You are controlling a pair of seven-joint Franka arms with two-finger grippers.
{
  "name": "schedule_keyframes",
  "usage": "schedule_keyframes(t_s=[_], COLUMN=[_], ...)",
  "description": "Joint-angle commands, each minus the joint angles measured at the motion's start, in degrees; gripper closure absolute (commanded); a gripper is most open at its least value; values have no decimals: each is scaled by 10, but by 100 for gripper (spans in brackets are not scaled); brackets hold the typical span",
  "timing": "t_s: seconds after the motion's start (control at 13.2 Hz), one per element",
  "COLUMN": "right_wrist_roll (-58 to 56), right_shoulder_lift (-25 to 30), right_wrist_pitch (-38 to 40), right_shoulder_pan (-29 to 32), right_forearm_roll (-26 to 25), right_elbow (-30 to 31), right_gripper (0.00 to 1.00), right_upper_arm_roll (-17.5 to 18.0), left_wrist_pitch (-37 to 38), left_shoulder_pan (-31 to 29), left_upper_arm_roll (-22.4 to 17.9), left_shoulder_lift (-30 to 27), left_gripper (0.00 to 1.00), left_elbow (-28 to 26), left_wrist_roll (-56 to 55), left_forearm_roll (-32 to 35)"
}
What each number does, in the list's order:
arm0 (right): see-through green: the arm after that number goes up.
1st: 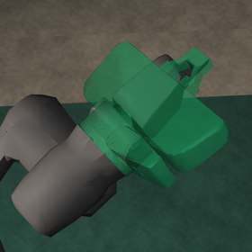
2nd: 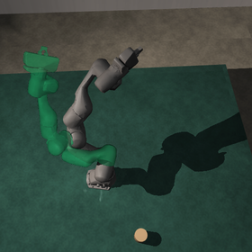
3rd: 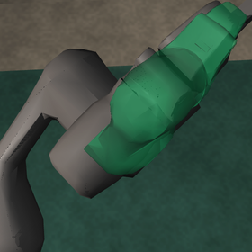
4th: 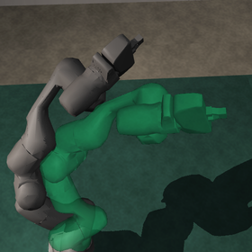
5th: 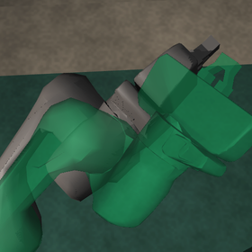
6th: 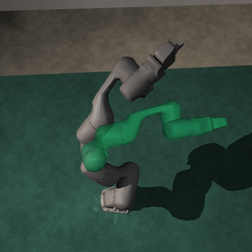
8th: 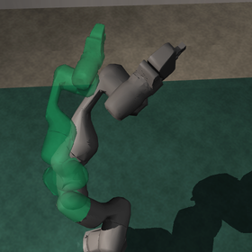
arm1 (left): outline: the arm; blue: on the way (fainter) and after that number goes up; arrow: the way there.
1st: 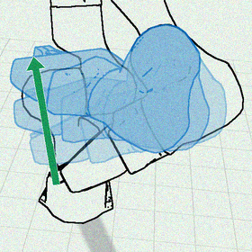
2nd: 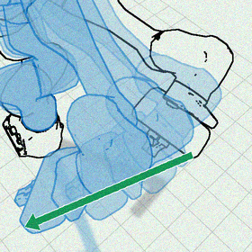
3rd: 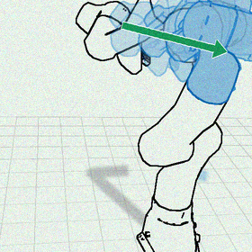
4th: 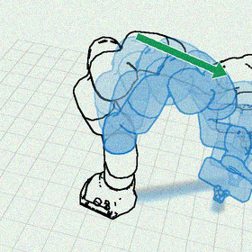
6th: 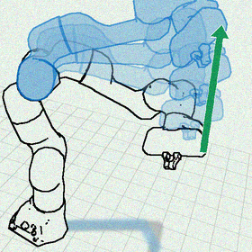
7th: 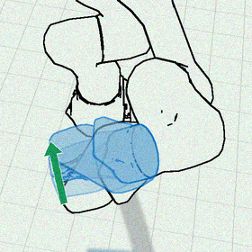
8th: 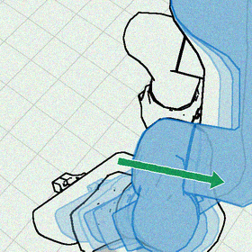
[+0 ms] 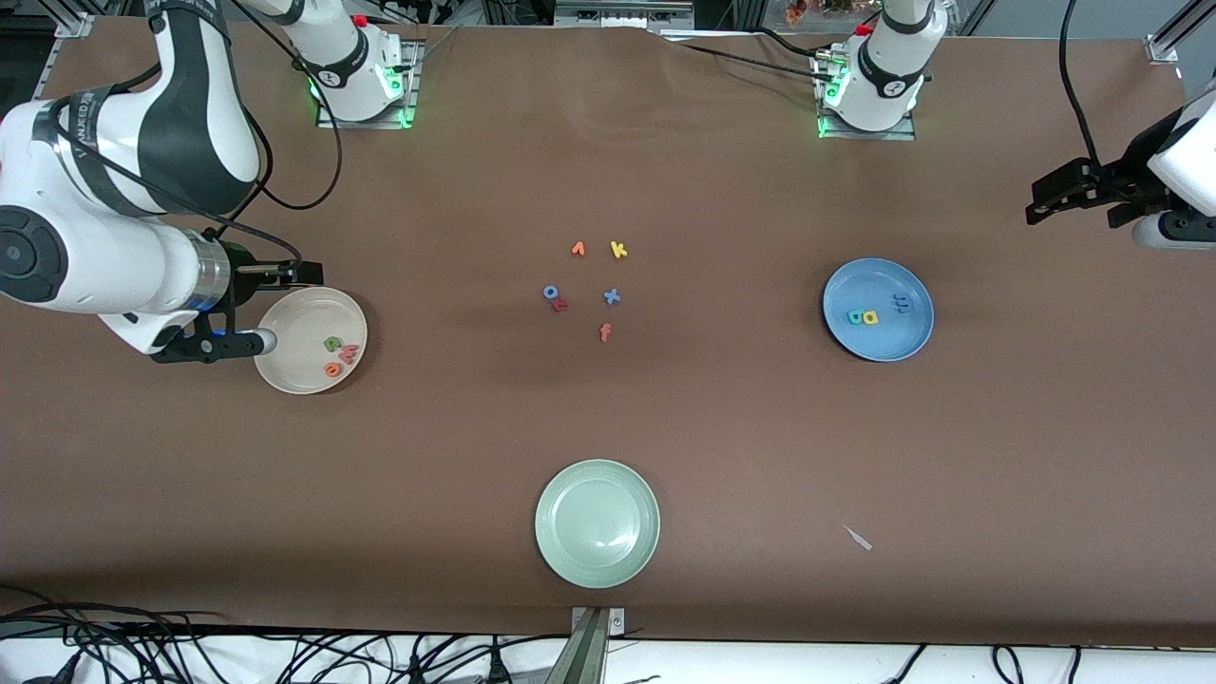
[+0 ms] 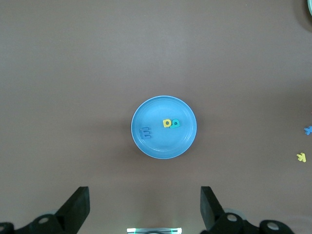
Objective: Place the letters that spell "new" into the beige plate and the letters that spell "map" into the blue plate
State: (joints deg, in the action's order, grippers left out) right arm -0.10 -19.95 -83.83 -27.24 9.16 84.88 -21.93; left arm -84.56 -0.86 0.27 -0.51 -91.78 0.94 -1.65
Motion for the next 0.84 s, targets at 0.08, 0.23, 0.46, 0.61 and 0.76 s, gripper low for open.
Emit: schedule_keyframes(t_s=[0.08, 0.23, 0.46, 0.61, 0.76], right_wrist_roll=[-6, -6, -10, -10, -9], right_shoulder_lift=[12, 24, 48, 72, 93], right_wrist_pitch=[9, 4, 2, -12, -26], right_shoulder_pan=[1, 3, 94, 147, 154], right_forearm_roll=[-20, -26, -34, -51, -63], right_elbow=[3, 7, 13, 28, 39], right_gripper=[0, 0, 0, 0, 0], right_upper_arm_roll=[4, 7, 91, 152, 155], left_wrist_pitch=[-4, -5, -4, -4, -4], left_shoulder_pan=[-2, -2, -2, -2, -2], left_upper_arm_roll=[1, 1, 1, 1, 1], left_shoulder_lift=[-11, -11, -11, -11, -11], left_gripper=[0, 0, 0, 0, 0], left_elbow=[-10, -10, -10, -10, -10], left_wrist_roll=[-2, -2, -3, -5, -6], left_forearm_roll=[-4, -4, -4, -4, -4])
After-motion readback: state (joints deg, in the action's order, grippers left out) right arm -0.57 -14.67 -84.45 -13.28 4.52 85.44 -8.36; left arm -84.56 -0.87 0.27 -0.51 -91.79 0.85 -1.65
